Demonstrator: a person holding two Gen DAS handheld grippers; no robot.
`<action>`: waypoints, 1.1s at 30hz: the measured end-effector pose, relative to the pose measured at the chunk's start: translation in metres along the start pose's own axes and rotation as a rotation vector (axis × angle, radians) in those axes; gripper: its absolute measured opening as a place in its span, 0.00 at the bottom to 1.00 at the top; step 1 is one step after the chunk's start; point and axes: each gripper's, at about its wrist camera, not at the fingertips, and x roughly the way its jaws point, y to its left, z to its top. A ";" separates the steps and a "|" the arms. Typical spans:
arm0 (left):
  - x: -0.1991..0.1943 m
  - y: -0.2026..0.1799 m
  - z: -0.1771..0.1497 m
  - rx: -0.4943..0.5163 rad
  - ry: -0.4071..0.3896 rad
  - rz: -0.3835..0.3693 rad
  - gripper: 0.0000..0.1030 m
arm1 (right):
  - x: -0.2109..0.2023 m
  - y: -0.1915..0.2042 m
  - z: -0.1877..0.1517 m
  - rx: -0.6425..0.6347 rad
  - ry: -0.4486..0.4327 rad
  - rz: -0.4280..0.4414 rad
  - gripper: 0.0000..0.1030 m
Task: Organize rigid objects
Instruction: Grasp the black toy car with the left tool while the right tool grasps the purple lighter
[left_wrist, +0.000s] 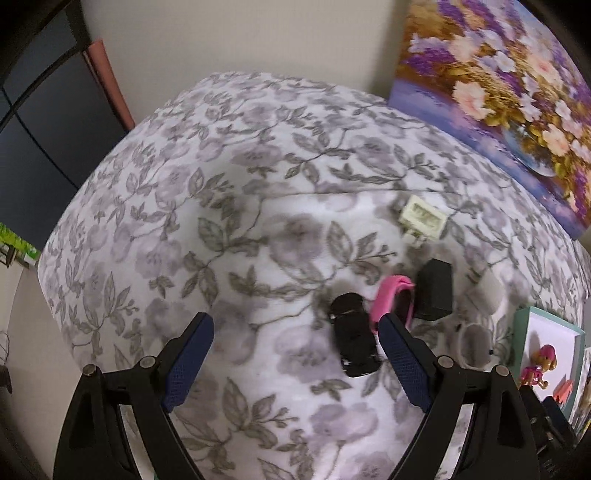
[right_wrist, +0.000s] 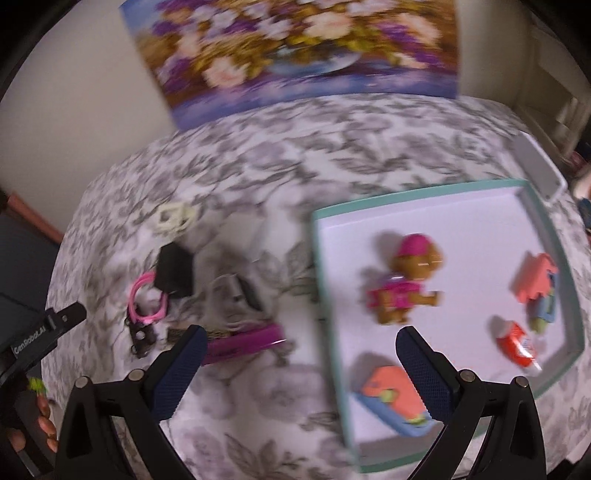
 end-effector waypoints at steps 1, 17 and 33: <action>0.003 0.002 0.000 -0.008 0.010 -0.007 0.88 | 0.003 0.006 -0.001 -0.014 0.006 0.002 1.00; 0.064 -0.022 -0.006 0.018 0.163 -0.123 0.88 | 0.058 0.040 -0.008 -0.113 0.121 0.050 1.00; 0.086 -0.045 -0.006 0.076 0.207 -0.131 0.88 | 0.087 0.037 -0.011 -0.104 0.180 0.067 0.99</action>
